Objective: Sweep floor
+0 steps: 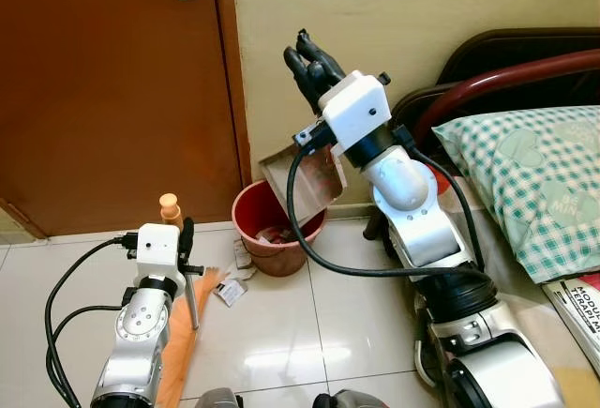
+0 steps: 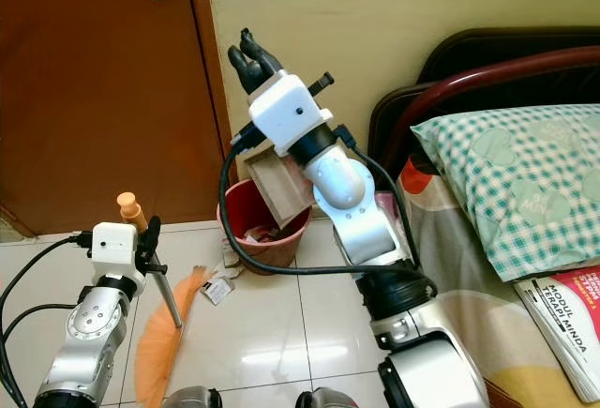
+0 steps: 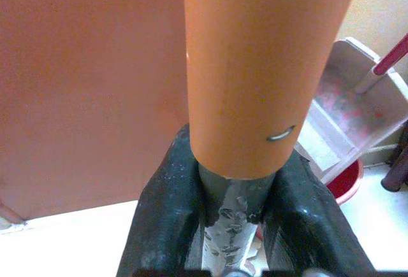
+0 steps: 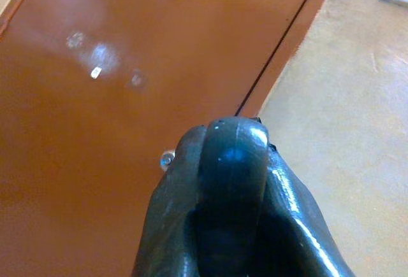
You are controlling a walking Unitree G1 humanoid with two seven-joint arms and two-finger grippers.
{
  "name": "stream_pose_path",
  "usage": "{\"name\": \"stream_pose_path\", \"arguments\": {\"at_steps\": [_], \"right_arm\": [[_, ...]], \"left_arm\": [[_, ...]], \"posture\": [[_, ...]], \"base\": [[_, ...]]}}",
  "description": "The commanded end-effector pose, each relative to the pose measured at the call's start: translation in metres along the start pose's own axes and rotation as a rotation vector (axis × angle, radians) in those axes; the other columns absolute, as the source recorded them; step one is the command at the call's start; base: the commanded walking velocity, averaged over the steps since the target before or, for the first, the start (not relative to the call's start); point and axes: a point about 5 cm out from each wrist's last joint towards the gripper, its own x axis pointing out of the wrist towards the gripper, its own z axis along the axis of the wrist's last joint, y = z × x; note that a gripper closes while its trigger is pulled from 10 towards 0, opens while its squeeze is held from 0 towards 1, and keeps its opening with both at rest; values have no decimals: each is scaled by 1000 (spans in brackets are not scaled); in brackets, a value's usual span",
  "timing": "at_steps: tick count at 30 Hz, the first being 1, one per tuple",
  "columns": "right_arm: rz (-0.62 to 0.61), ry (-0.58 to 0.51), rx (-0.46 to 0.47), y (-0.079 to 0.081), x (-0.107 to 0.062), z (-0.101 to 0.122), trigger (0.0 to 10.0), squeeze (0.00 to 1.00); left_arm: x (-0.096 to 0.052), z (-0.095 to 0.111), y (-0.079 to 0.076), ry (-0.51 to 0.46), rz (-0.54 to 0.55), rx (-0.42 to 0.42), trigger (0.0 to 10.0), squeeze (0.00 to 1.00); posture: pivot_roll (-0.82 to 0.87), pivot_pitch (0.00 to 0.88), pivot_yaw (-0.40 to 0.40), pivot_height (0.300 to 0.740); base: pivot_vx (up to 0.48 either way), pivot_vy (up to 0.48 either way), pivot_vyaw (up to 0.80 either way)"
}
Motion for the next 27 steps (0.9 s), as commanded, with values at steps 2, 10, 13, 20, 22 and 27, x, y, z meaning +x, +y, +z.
{"name": "stream_pose_path", "arguments": {"at_steps": [2, 10, 13, 20, 22, 27], "right_arm": [[16, -92, 36, -2, 13, 20, 10000, 0], [-140, -178, 111, -28, 32, 46, 10000, 0], [-217, -207, 189, -43, 41, 58, 10000, 0], [-289, -140, 393, -45, 42, 48, 10000, 0], [-356, -59, 527, -42, 32, 33, 10000, 0], [-412, 40, 628, -38, 15, 15, 10000, 0]], "left_arm": [[-2, -12, 1, 59, 16, -18, 10000, 0], [0, -11, 1, 52, 22, -15, 10000, 0], [2, -10, 2, 48, 30, -13, 10000, 0], [2, -5, 11, 25, 75, 20, 10000, 0], [-2, -6, 25, 27, 134, 42, 10000, 0], [-10, -11, 37, 47, 162, 54, 10000, 0]], "posture": [[-13, 54, -60, 740], [-10, 43, -59, 740], [-6, 39, -59, 740], [4, 39, -60, 740], [17, 42, -61, 740], [31, 48, -61, 740]], "base": [[0, 0, 0], [0, 0, 0], [0, 0, 0], [0, 0, 0], [0, 0, 0], [0, 0, 0]]}}
